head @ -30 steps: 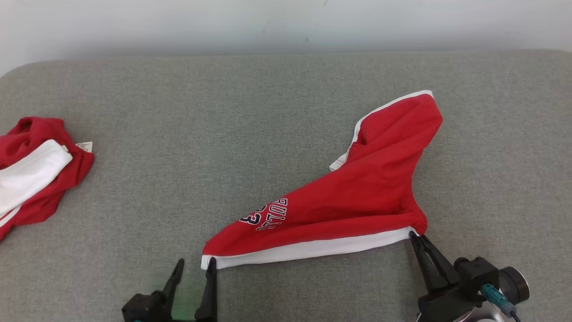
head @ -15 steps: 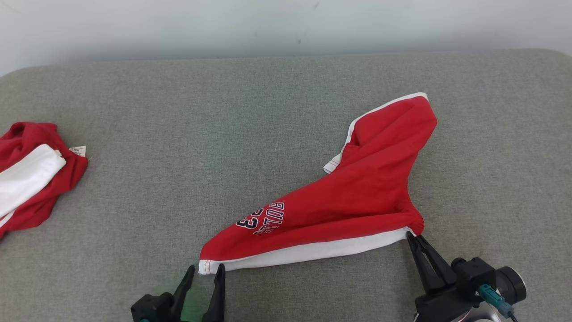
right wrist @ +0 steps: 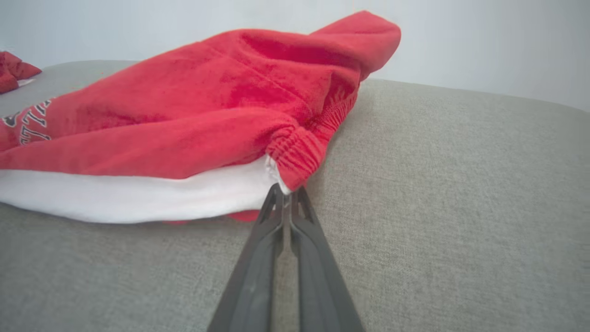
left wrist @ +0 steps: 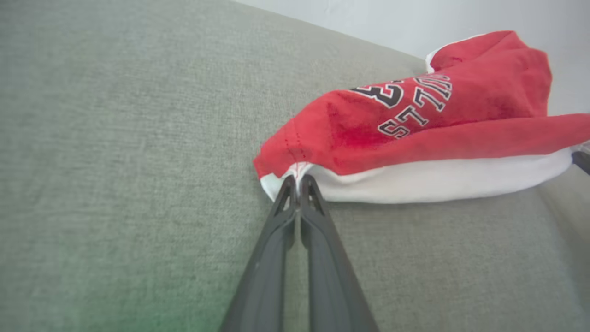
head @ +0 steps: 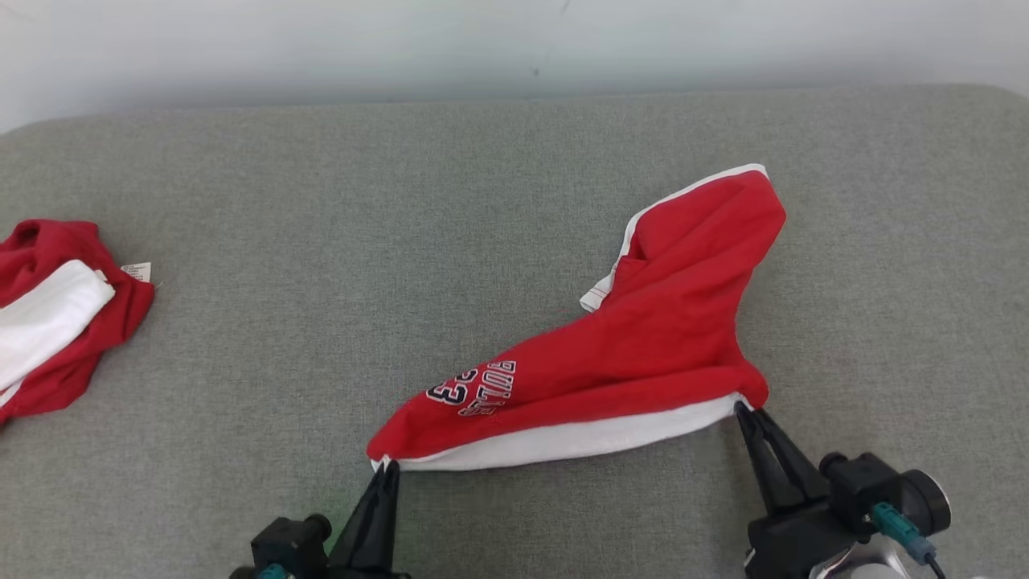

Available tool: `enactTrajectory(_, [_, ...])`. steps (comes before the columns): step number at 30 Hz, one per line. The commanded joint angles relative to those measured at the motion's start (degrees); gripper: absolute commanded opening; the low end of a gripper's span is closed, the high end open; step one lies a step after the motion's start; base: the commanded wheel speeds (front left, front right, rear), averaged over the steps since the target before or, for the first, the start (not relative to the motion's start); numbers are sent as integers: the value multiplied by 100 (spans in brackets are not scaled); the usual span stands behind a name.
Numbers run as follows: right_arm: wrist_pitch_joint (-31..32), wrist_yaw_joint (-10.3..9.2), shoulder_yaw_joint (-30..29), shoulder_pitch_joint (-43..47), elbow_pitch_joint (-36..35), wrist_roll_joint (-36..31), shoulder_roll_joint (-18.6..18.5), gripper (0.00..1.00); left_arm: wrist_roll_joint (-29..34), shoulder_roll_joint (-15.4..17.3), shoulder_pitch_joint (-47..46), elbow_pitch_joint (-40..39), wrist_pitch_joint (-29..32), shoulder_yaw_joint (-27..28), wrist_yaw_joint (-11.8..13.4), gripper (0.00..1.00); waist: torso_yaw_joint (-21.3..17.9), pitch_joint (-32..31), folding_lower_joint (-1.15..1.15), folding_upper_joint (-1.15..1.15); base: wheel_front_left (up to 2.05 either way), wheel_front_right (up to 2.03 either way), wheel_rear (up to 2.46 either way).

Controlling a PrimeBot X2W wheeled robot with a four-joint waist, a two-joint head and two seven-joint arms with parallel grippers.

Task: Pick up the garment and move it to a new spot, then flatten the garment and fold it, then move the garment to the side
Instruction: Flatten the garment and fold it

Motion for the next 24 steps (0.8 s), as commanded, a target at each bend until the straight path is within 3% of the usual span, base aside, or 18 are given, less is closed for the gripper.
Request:
enactTrajectory(1, [-2, 7, -26, -71, -65, 71, 48, 0, 8, 18, -77, -55, -20, 28, -4, 0, 14, -46, 0, -1, 0, 0, 0])
enactTrajectory(6, [-2, 8, -210, -168, -588, 235, 175, 0, 279, 37, -260, -678, -20, 187, 1, 0, 44, -350, 0, -1, 0, 0, 0])
enactTrajectory(9, [-1, 8, -216, -347, -944, 349, 184, 0, 367, 235, -537, -1139, -19, 327, 1, 0, 40, -625, 0, -1, 0, 0, 0])
enactTrajectory(16, [-2, 7, 38, -1235, -1657, 742, -66, 0, 442, 1180, -1711, -1841, -20, 307, 2, 0, -50, -1179, 0, -1, 0, 0, 0])
enactTrajectory(17, [-1, 8, 80, -1511, -1773, 941, -139, 0, 462, 1437, -2060, -1995, -19, 287, 2, 0, -68, -1268, 0, -1, 0, 0, 0])
enactTrajectory(24, [15, 7, 354, -2254, -1533, 1658, -444, 0, 302, 2008, -2938, -1924, 11, 182, 5, 0, -81, -1185, 0, -1, 0, 0, 0])
